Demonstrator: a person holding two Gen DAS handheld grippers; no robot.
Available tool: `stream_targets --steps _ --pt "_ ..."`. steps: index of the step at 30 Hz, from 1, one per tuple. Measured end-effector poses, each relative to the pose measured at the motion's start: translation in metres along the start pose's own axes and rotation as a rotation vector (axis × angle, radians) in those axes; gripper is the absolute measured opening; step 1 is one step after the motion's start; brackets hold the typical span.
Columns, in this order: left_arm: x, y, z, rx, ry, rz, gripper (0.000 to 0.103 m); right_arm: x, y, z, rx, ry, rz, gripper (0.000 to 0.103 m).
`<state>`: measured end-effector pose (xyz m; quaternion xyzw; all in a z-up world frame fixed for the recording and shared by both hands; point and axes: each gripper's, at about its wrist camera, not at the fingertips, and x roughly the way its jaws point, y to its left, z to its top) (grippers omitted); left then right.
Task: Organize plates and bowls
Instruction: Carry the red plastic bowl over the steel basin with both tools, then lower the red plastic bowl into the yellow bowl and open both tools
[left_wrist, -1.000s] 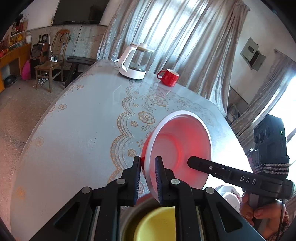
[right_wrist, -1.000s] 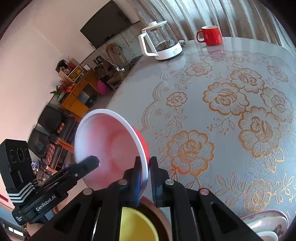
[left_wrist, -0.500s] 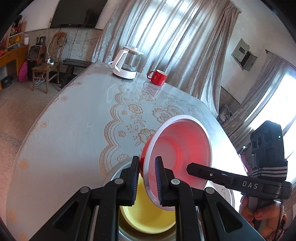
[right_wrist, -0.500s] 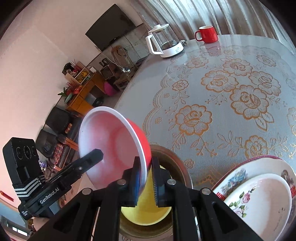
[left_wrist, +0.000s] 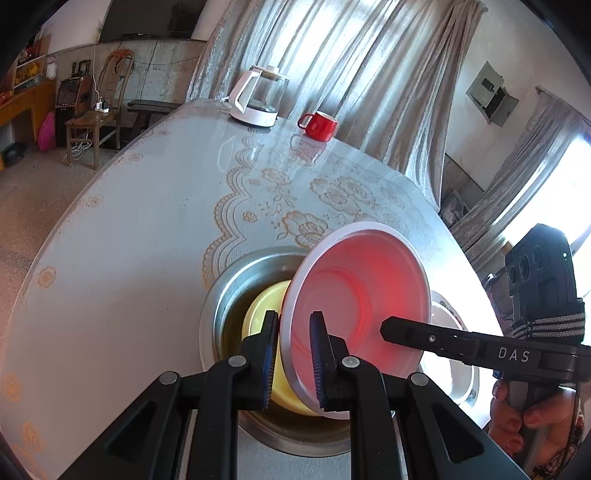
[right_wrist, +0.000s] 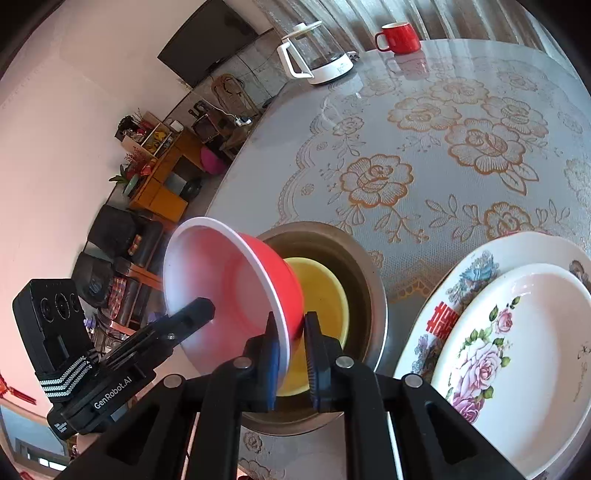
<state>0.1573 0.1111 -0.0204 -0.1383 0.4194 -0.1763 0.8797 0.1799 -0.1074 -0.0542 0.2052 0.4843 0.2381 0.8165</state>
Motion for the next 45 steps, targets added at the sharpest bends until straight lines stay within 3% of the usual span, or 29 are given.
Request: stream_targets --steps 20,27,33,37,45 --pt "0.013 0.004 -0.009 -0.004 0.040 0.033 0.019 0.012 -0.007 -0.010 0.035 0.060 -0.031 0.013" --pt "0.015 0.006 -0.006 -0.017 0.035 0.049 0.028 0.011 -0.006 -0.008 0.024 0.049 -0.052 0.019" --pt "0.018 0.005 -0.005 -0.020 0.035 0.050 0.030 0.011 -0.009 -0.005 0.023 0.035 -0.061 0.019" --pt "0.019 0.004 -0.005 -0.010 0.031 0.069 0.041 0.013 -0.008 -0.002 0.009 0.025 -0.078 0.019" --pt "0.004 0.000 0.000 0.009 -0.019 0.073 0.048 0.006 -0.002 -0.001 -0.031 -0.013 -0.073 0.022"
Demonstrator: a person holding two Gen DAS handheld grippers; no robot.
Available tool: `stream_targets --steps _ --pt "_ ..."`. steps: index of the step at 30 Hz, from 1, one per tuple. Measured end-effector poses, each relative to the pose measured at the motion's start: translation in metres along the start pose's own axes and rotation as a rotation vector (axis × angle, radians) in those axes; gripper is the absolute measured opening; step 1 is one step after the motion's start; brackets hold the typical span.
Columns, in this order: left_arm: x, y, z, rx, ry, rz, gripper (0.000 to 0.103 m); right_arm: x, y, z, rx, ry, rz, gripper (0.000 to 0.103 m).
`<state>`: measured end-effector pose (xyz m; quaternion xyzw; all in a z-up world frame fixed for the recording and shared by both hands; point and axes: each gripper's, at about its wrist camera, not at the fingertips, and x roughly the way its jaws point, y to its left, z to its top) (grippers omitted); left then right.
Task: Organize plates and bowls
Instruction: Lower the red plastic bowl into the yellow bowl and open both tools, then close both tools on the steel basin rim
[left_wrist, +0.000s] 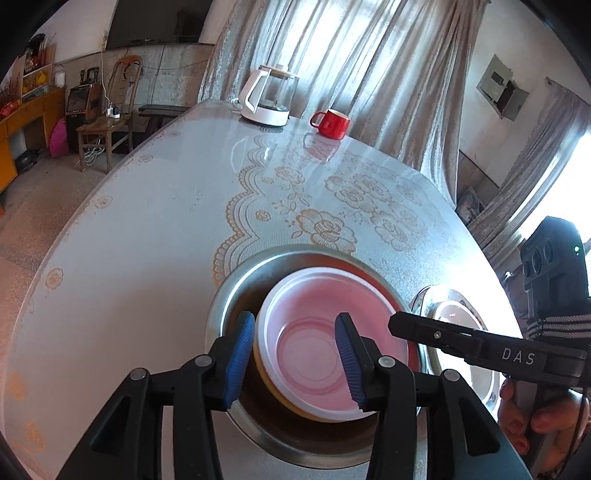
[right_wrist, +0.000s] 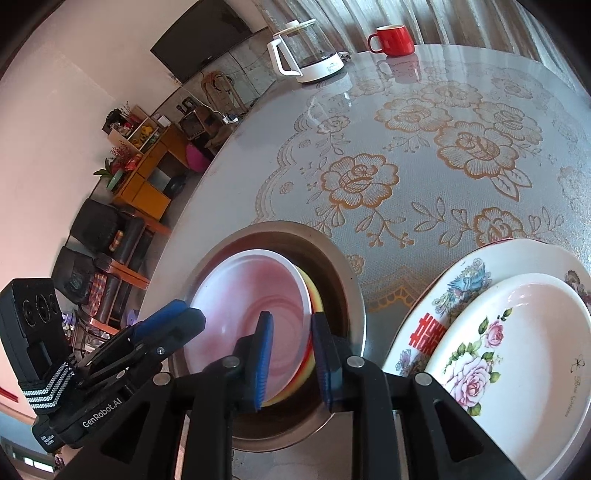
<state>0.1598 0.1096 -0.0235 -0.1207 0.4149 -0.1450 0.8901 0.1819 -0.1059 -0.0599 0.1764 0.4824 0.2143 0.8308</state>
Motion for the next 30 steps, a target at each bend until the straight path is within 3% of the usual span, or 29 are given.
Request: stream_targets --steps 8,10,24,30 --pt "-0.016 0.006 0.001 -0.014 -0.056 0.049 0.067 -0.020 -0.008 -0.001 0.016 -0.062 0.017 0.024" --pt "-0.018 0.009 -0.004 -0.021 -0.059 0.078 0.081 -0.025 -0.010 -0.003 0.017 -0.078 0.017 0.028" --pt "-0.025 0.038 -0.033 -0.117 -0.036 0.084 0.087 -0.031 -0.030 0.003 -0.003 -0.092 -0.033 0.029" --pt "-0.022 0.042 -0.041 -0.147 -0.018 0.050 0.087 -0.024 -0.025 0.016 -0.044 -0.075 -0.057 0.029"
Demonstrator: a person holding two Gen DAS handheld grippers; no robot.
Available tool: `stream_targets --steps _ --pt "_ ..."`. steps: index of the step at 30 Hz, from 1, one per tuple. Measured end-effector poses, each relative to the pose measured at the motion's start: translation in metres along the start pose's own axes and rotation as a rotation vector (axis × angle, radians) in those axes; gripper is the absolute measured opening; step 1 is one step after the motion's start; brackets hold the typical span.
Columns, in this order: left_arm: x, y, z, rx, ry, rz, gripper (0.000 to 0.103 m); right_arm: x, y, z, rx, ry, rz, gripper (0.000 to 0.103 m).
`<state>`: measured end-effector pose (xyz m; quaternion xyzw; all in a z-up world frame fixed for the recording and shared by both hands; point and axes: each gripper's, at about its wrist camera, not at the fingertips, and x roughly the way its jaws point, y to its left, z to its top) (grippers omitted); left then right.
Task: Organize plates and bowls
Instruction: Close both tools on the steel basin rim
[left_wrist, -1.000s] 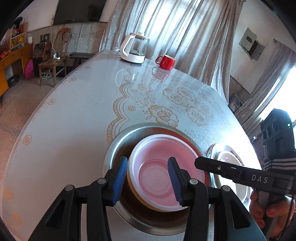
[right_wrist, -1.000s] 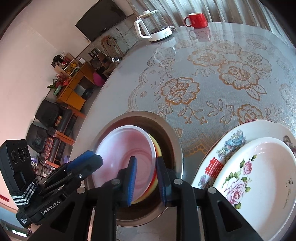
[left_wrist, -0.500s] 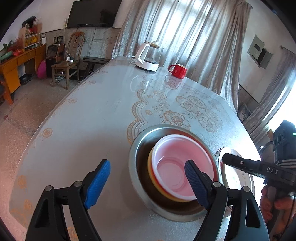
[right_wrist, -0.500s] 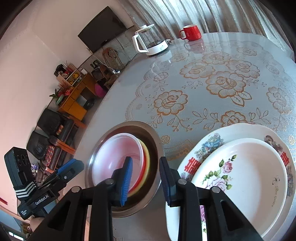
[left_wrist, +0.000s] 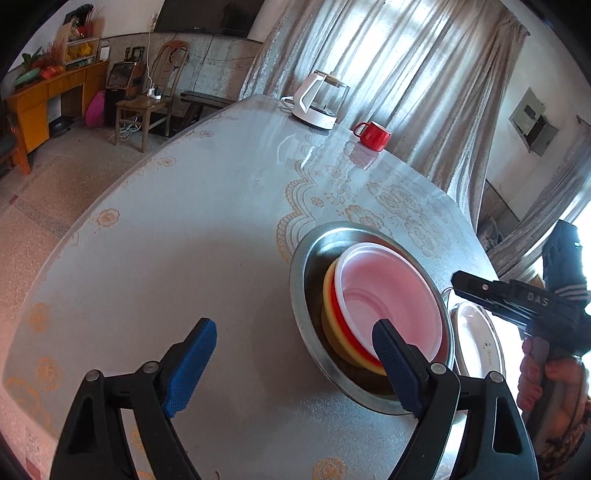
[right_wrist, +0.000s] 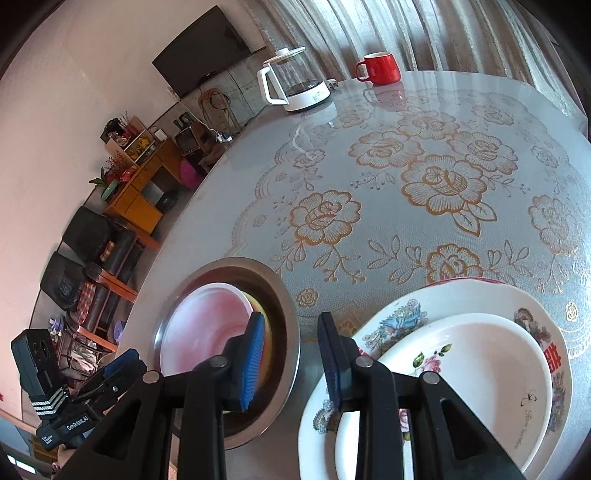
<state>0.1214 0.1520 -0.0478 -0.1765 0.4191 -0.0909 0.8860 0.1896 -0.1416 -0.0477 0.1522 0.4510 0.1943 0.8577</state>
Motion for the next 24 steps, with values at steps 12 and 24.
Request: stream_targets --steps 12,24 --pt "0.007 0.005 -0.010 -0.034 0.032 -0.102 0.075 0.029 0.000 0.014 -0.036 0.105 0.006 0.029" --pt "0.010 0.009 -0.006 -0.056 0.047 -0.194 0.048 0.049 -0.006 0.019 -0.035 0.189 0.030 0.028"
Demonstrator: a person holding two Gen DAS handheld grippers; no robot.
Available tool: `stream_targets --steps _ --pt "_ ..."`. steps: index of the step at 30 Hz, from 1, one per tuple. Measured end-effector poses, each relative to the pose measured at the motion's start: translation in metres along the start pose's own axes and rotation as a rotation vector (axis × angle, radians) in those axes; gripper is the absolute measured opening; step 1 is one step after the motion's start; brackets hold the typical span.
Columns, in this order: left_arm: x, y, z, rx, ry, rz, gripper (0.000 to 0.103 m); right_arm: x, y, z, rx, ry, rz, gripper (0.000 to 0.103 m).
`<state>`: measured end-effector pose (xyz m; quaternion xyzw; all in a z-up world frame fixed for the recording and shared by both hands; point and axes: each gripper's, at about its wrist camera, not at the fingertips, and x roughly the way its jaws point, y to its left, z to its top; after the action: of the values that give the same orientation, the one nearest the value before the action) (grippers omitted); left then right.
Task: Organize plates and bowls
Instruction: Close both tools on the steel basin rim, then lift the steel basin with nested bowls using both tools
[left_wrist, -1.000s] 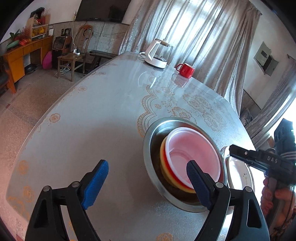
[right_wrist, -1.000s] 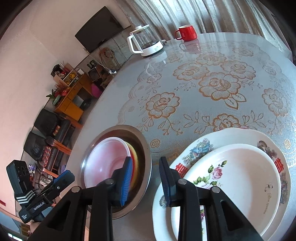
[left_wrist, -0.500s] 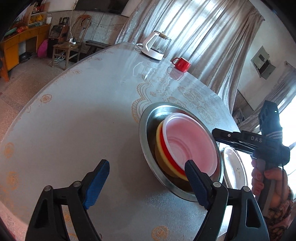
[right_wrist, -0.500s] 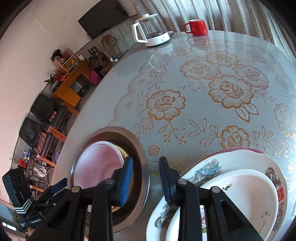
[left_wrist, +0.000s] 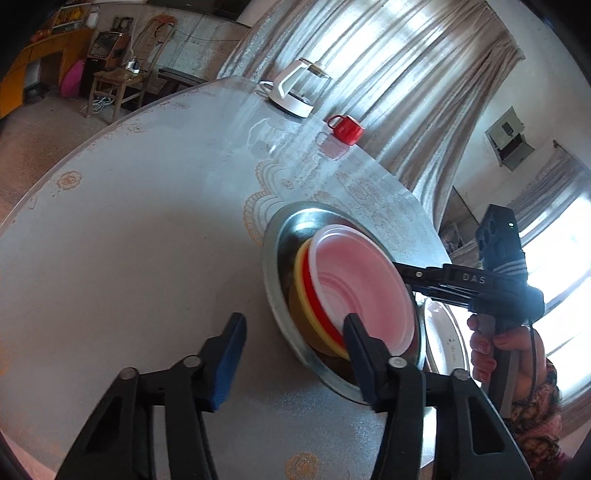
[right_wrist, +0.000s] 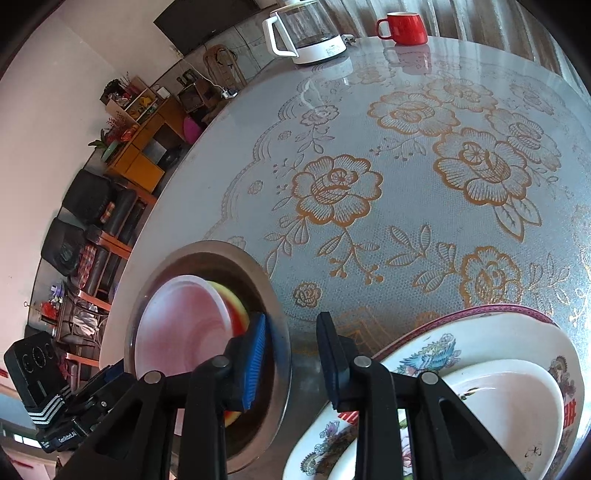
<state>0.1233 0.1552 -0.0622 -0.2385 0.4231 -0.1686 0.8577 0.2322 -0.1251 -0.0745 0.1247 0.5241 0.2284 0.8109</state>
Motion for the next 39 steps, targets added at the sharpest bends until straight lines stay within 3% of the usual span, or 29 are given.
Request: stream_targets --steps 4,10,19,22,24,30,34,39 --pt "0.000 -0.002 0.001 0.003 0.011 -0.027 0.040 0.005 0.002 0.001 -0.010 0.015 0.003 0.026" --pt "-0.003 0.007 -0.002 -0.049 0.014 -0.089 0.036 0.010 -0.001 0.000 -0.003 0.039 0.029 0.021" --pt "0.001 0.013 0.000 -0.068 0.046 -0.035 0.037 0.014 0.004 0.001 -0.021 0.053 0.023 0.021" --pt "0.002 0.006 0.001 -0.041 0.053 -0.042 0.023 0.019 0.005 0.001 -0.023 0.062 0.021 0.021" --pt "0.002 0.003 0.002 -0.031 0.055 -0.041 0.019 0.020 0.007 0.001 -0.028 0.062 0.020 0.021" --pt "0.006 0.016 0.002 -0.101 0.066 -0.106 0.018 0.023 0.011 0.001 -0.042 0.060 0.021 0.021" --pt "0.006 0.018 0.000 -0.109 0.051 -0.133 0.018 0.027 0.016 -0.001 -0.077 0.061 0.005 0.014" --pt "0.005 0.011 -0.001 -0.055 0.030 -0.097 0.018 0.027 0.013 -0.002 -0.077 0.042 0.028 0.010"
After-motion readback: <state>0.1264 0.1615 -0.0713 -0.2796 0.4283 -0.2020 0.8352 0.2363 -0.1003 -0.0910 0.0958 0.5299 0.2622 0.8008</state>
